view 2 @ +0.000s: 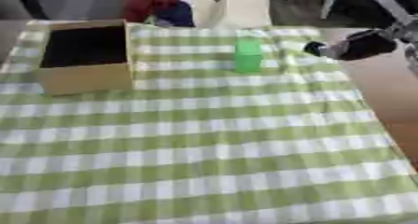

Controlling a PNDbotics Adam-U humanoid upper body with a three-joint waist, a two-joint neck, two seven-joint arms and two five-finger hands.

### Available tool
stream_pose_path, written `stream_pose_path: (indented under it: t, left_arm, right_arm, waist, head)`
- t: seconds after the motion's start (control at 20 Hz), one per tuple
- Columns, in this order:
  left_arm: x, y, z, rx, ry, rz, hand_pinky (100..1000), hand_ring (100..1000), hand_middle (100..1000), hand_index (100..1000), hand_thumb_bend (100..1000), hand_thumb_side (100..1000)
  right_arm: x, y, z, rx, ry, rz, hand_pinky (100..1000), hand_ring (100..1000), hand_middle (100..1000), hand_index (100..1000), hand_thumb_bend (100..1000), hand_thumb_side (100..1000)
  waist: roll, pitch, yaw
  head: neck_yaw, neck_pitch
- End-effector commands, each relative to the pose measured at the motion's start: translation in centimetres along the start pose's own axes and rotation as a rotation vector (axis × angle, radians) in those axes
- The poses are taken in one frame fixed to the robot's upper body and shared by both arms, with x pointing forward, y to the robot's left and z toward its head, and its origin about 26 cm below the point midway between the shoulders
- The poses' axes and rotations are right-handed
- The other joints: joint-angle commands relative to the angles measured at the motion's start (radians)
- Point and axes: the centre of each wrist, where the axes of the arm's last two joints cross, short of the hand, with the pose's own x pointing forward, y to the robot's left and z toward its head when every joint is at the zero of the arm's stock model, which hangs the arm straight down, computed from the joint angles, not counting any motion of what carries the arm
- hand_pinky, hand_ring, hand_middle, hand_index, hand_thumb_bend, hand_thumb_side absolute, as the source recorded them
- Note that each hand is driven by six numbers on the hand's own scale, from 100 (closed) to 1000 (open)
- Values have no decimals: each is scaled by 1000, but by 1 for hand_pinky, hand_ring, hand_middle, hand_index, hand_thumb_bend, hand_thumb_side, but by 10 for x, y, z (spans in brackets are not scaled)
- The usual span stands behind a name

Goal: Pick up objects on the table and place them in the box.

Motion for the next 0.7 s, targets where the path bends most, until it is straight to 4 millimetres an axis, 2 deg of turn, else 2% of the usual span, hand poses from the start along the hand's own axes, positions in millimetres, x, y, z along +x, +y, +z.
stream_pose_path:
  t: [0.05, 0.4, 0.7]
  left_arm:
    - [8, 2, -5, -19, -33, -15, 544, 625, 580, 585, 179, 100]
    - [6, 3, -4, -15, -25, -14, 544, 625, 580, 585, 180, 100]
    - [5, 3, -3, -14, -20, -9, 543, 625, 580, 585, 180, 100]
  right_arm:
    - [-13, -24, -4, 83, 50, 122, 789, 743, 757, 869, 605, 209]
    - [-34, -49, -32, 71, 71, 70, 771, 730, 746, 864, 586, 197]
    - [-45, -58, -54, -90, 74, -70, 748, 715, 736, 857, 545, 171]
  waist:
    - [11, -13, 0]
    - [16, -16, -5]
    - [25, -20, -6]
  head:
    - [-7, -11]
    - [-2, -6]
    - [-3, -7]
